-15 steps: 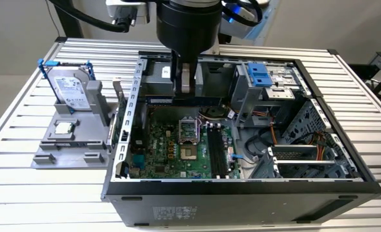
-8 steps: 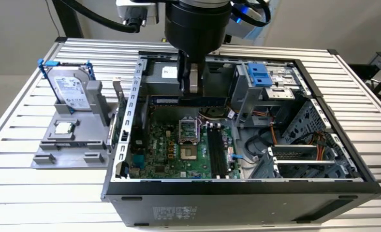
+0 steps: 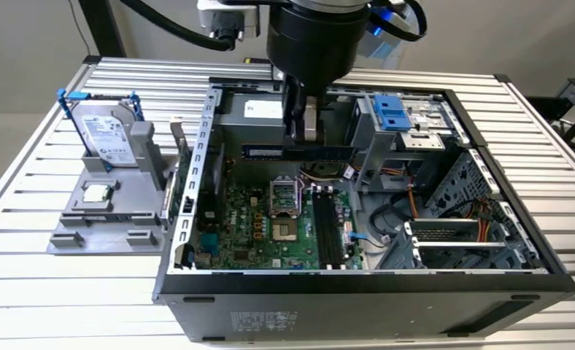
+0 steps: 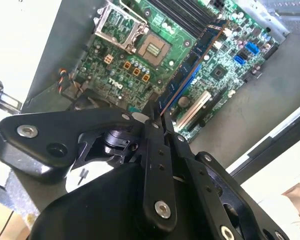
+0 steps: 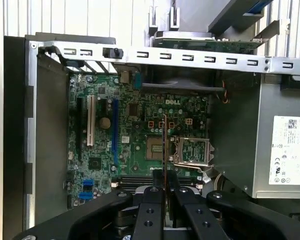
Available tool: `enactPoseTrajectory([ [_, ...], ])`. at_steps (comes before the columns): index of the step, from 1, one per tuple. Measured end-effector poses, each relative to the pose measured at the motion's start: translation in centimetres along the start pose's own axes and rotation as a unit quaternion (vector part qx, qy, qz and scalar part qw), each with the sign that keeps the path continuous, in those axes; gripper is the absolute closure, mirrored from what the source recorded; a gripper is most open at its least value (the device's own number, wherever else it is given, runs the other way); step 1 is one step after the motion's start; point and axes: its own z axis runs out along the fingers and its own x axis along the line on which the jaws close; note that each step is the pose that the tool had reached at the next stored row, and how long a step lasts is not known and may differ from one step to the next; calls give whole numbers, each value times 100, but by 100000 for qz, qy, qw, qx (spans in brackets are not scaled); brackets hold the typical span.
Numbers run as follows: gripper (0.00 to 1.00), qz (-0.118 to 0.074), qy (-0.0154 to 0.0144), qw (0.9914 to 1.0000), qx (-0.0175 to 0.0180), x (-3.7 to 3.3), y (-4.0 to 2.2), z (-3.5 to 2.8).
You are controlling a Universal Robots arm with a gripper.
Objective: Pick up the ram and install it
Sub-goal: 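Pick up the ram and move it above insertion slot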
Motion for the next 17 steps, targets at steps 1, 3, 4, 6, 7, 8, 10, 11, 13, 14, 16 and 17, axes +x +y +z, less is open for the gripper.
enactPoseTrajectory([
  [1, 100, -1, 0, 100000, 2, 0, -16, -1],
  [3, 100, 0, 7, 100000, 0, 1, -48, -2],
  [4, 100, 1, 11, 100000, 3, 1, -62, -2],
  [6, 100, 1, 51, 100000, 0, 2, -91, -3],
  [7, 100, 1, 70, 100000, 2, 2, -104, -3],
  [8, 100, 3, 96, 100000, 1, 2, -119, -4],
  [10, 100, 4, 133, 100000, -3, 3, -147, -5],
  [11, 100, 7, 152, 100000, -3, 3, -156, -6],
  [13, 100, 8, 202, 100000, -3, 3, -168, -6],
  [14, 100, 9, 221, 100000, -7, 4, -172, -7],
  [16, 100, 11, 262, 100000, -5, 4, -180, -6],
  [17, 100, 12, 288, 100000, -7, 4, -184, -7],
])
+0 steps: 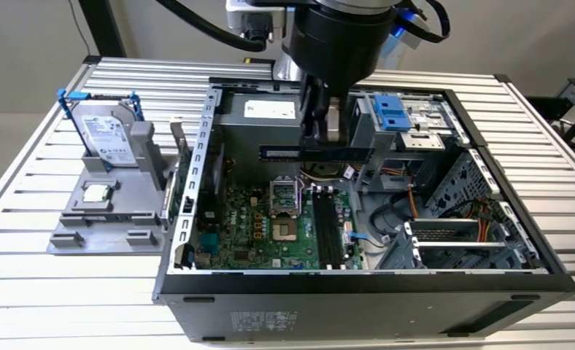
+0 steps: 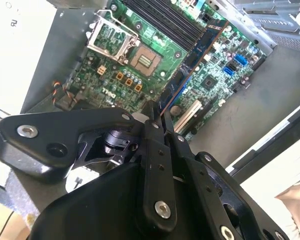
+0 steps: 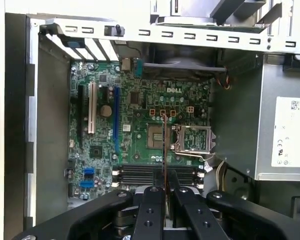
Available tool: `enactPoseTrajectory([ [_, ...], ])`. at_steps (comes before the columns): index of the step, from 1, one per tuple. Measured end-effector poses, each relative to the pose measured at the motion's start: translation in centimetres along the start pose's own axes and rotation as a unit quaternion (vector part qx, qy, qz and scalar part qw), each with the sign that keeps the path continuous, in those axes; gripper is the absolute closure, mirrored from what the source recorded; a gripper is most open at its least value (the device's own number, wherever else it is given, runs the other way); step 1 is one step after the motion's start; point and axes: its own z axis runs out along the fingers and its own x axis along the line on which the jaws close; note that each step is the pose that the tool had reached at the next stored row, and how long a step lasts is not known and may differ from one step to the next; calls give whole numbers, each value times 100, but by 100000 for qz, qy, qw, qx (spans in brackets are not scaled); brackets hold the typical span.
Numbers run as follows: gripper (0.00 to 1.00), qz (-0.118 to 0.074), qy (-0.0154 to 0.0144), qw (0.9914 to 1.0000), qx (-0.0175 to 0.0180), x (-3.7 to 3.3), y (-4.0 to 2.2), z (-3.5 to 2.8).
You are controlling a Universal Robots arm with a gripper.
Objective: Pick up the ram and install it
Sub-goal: 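Pick up the ram and move it above insertion slot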
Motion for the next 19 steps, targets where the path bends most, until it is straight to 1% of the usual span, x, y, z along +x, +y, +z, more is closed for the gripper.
enactPoseTrajectory([
  [9, 100, 12, 149, 100000, -32, 1, -28, -1],
  [19, 100, 28, 578, 99998, -65, 1, -45, -2],
])
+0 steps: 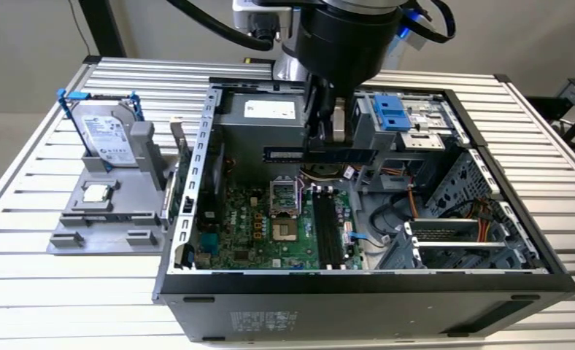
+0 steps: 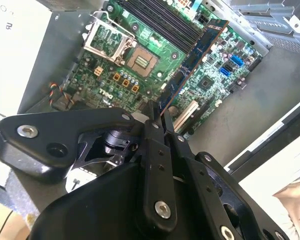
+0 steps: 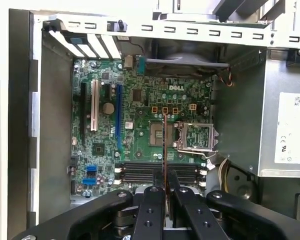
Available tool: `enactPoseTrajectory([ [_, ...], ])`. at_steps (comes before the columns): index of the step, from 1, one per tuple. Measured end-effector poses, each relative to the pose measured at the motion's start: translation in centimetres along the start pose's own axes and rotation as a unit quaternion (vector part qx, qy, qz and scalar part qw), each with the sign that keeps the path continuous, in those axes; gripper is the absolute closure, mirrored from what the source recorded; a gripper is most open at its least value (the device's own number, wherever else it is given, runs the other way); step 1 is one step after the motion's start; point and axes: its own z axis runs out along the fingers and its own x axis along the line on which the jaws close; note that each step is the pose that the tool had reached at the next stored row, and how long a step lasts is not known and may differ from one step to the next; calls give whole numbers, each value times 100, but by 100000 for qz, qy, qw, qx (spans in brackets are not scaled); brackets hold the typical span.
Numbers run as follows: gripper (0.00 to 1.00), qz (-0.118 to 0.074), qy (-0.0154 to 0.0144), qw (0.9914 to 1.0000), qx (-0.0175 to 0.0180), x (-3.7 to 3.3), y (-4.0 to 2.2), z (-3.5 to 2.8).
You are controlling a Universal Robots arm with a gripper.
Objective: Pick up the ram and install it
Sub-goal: 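Pick up the ram and move it above insertion slot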
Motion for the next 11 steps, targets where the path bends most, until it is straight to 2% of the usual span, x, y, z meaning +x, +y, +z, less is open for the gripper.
enactPoseTrajectory([
  [11, 100, 18, 414, 99999, -45, 0, -20, -1],
])
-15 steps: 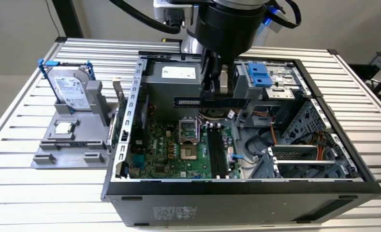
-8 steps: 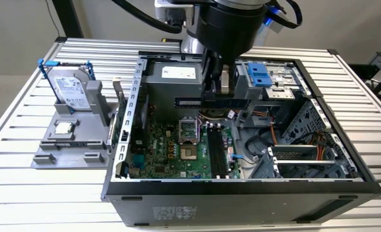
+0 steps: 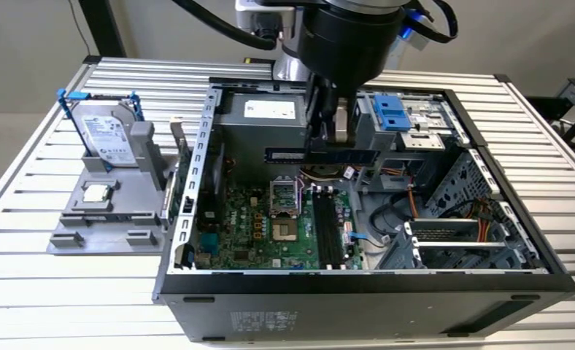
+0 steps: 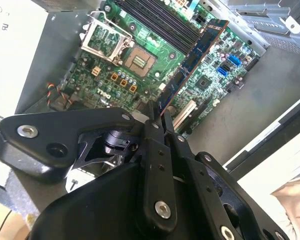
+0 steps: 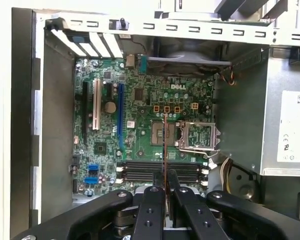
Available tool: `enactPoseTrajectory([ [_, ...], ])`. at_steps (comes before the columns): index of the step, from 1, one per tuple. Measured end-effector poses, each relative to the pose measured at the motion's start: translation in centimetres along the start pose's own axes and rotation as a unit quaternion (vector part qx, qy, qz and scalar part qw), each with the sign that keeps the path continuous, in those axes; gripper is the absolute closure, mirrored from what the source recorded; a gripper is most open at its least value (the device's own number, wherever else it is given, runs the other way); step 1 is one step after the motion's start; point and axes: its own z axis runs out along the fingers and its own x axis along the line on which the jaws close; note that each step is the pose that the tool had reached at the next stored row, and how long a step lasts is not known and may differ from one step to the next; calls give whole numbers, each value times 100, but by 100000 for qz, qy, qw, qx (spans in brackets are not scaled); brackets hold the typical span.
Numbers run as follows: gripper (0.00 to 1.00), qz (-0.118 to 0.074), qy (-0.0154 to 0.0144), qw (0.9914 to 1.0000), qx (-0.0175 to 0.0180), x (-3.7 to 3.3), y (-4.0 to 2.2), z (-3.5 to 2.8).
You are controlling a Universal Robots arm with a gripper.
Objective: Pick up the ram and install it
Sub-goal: 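Pick up the ram and move it above insertion slot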
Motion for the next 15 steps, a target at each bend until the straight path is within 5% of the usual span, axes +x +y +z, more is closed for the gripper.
enactPoseTrajectory([
  [15, 100, 5, 73, 100000, -5, 0, -31, -1],
])
